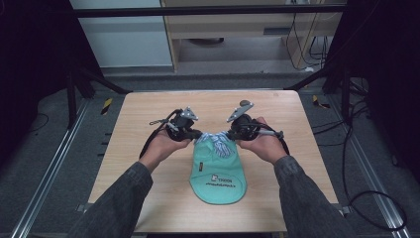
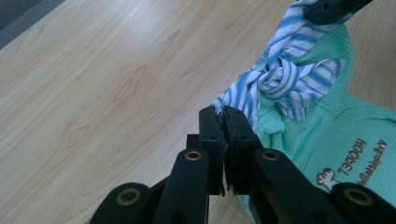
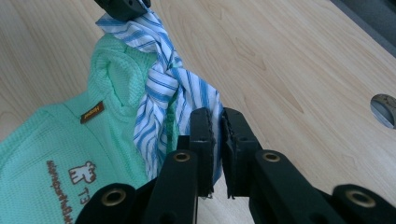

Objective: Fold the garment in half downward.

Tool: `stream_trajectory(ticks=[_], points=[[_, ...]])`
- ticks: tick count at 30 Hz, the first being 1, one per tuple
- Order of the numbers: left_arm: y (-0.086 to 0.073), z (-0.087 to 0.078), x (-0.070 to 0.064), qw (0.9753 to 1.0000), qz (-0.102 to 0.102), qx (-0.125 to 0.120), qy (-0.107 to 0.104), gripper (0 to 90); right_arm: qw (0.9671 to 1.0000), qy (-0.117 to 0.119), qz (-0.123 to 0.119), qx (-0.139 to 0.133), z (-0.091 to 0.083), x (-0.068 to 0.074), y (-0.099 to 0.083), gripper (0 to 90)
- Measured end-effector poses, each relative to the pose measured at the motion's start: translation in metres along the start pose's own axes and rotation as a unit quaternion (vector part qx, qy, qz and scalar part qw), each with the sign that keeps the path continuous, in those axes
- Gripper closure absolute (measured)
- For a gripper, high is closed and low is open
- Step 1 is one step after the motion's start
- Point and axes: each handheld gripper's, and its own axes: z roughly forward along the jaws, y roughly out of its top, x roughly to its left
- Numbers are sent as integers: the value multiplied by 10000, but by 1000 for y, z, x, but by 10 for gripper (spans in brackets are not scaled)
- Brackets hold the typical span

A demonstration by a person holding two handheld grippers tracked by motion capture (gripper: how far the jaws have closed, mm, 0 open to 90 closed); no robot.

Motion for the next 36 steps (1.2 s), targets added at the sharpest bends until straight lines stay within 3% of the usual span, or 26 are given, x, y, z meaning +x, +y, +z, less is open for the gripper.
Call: stream_trajectory(ticks=[2,14,26,36], points=[[1,-1,0,10000,72,56,23,870,10000,-15,-6,-14,-1,0,1,834],[7,-5,3,10000,11,-65,65,870,9999,-52,-37,-104,-8,-2,5,834],[16,-3,5,10000,12,-42,56,871,9998,-143,37,-93,-9,-7,4,836],[17,2,10,10000,-11,5,52,871,9998,-204,-59,-41,-3,-9,3,838]])
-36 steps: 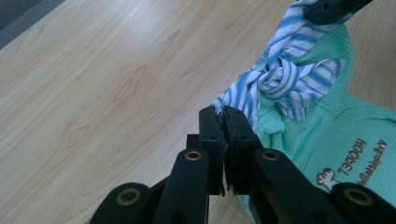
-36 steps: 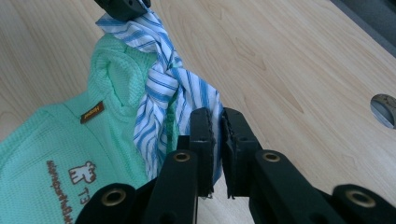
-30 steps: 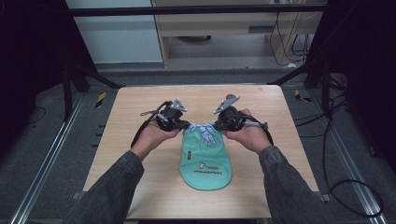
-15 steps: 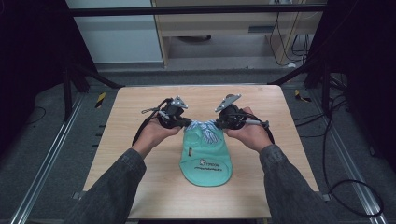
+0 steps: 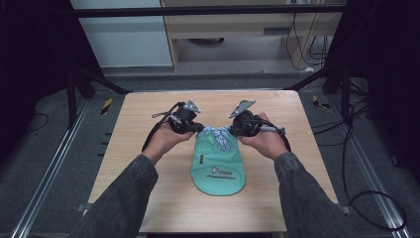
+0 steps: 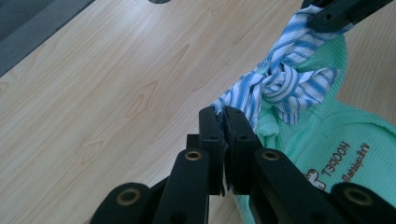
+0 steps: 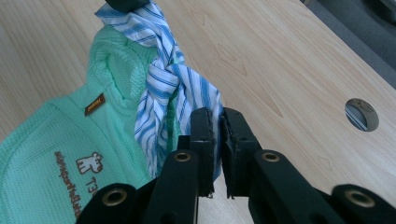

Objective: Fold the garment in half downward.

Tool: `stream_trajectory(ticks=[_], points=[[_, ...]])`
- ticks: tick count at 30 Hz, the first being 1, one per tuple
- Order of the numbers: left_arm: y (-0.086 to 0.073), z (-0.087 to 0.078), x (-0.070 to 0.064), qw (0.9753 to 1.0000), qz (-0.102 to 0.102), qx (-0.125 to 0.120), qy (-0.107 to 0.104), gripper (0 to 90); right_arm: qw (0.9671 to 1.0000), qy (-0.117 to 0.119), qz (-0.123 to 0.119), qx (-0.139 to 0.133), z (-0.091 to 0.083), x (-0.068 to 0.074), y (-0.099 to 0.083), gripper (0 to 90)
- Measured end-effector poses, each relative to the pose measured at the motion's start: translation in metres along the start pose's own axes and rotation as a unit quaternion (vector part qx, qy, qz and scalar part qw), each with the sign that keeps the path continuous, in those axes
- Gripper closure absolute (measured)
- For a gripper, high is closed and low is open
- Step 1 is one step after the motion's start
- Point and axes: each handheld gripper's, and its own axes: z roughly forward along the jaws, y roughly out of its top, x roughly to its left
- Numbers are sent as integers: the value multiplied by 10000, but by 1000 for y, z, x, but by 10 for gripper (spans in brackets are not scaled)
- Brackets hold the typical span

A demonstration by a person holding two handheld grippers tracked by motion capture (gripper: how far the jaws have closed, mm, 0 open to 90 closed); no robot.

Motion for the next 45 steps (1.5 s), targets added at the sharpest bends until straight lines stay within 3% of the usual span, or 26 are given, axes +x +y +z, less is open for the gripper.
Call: stream_trajectory(ticks=[16,20,27,28,29,36,45], points=[[6,-5,1,9999,98,-28,96,873,9998,-124,-139,-8,-1,-2,6,839],[5,-7,0,9999,108,-60,81,873,9999,-38,-126,-18,-3,-2,5,842],[14,-4,4,9998,85,-64,189,872,9998,-162,-95,-20,-2,-8,10,841],[15,-3,5,9998,122,-13,180,872,9998,-173,-74,14,-1,-9,11,841],[15,-1,7,10000,71,-25,28,872,9999,-162,-55,25,0,-10,10,843],[12,5,8,9999,-4,-80,102,872,9999,-145,-9,34,5,-12,6,842],[23,3,12,9997,6,-67,224,872,9997,-210,80,-21,5,-17,9,841]])
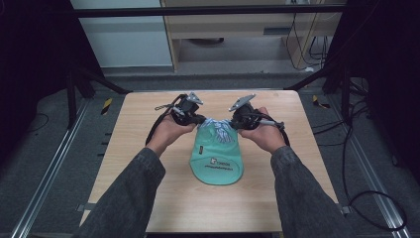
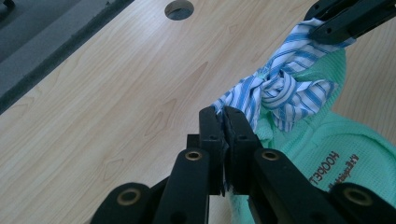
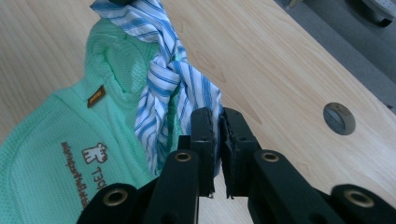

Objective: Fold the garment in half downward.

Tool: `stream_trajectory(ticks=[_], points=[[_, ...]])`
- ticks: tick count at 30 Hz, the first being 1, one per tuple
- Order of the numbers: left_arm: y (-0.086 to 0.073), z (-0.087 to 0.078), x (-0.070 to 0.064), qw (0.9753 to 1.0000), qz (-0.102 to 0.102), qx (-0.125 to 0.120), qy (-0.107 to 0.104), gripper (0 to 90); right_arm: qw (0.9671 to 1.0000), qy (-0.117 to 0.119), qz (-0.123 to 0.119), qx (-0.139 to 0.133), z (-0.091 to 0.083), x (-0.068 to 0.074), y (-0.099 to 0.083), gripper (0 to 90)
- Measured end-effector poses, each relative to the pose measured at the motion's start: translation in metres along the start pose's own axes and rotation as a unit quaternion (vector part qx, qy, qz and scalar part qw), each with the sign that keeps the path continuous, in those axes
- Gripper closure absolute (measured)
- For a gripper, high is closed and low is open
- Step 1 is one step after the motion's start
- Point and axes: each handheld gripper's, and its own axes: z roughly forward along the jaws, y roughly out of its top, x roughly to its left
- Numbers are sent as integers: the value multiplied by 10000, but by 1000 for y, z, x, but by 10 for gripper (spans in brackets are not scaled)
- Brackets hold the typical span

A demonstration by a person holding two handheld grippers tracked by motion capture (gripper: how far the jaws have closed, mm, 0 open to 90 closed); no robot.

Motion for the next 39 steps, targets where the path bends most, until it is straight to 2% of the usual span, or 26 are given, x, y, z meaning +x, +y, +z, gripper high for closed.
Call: stream_trajectory(ticks=[7,11,15,27,30,37,39], points=[[3,5,1,10000,-1,17,53,872,9999,-54,-21,109,4,-5,4,843],[3,8,4,9999,-77,-32,139,873,9998,-113,-38,145,7,-8,7,843],[4,5,3,9999,4,-49,163,873,9998,-164,-58,94,9,-8,9,842],[-6,1,-20,9992,297,-90,243,872,9997,-153,-201,-6,1,4,-7,842],[-10,-2,-23,9992,290,-122,236,872,9995,-151,-268,-46,-2,9,-9,842],[-24,-5,-37,9994,305,-146,121,872,9993,-97,-356,-111,-4,23,-22,842],[-28,-5,-42,9992,363,-122,80,872,9992,-81,-375,-107,-4,27,-28,841]])
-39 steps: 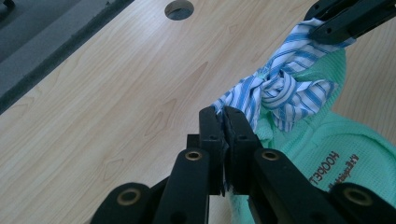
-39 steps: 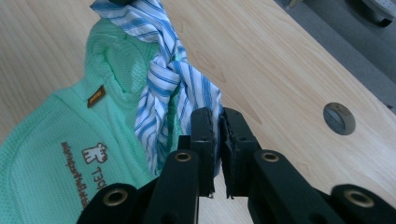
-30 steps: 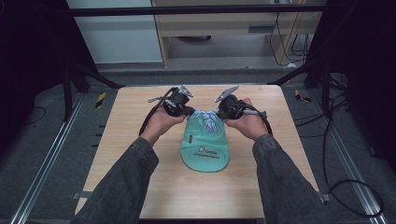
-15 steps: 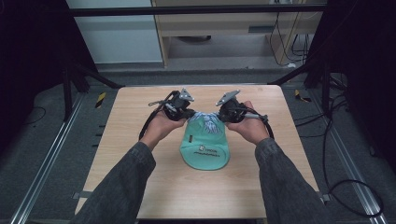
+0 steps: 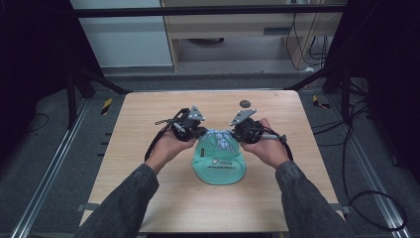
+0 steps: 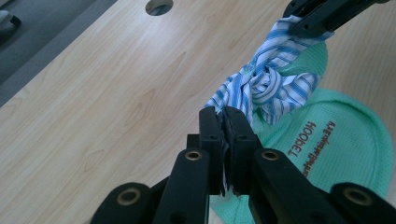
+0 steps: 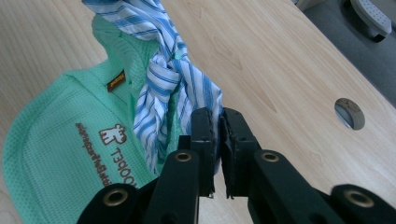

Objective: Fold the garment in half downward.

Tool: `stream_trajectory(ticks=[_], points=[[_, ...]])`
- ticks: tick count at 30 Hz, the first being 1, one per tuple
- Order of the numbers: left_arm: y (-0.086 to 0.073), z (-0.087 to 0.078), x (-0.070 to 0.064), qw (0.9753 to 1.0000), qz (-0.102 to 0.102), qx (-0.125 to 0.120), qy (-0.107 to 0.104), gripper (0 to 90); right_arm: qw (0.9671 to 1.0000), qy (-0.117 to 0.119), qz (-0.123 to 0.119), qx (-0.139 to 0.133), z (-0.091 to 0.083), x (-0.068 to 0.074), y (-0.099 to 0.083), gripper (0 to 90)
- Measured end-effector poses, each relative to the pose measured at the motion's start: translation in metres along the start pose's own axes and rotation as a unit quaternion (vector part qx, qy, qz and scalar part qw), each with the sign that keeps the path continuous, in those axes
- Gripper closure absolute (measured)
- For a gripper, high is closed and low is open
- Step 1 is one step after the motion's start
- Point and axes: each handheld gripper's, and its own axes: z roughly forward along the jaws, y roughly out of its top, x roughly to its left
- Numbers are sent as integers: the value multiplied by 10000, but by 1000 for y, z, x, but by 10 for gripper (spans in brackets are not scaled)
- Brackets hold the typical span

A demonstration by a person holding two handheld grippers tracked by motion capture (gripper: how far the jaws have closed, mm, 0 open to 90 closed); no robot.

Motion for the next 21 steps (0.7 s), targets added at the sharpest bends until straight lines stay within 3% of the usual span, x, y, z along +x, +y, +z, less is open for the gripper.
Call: stream_trajectory(ticks=[9,15,21], points=[[-11,-8,-14,10000,23,-27,-91,872,9999,59,-132,-68,-7,12,-6,840],[-24,-10,-26,9997,-3,-45,-246,872,9996,150,-246,-71,-10,30,-17,839],[-32,-7,-32,9996,-25,-62,-269,873,9993,206,-297,-37,-10,34,-23,838]])
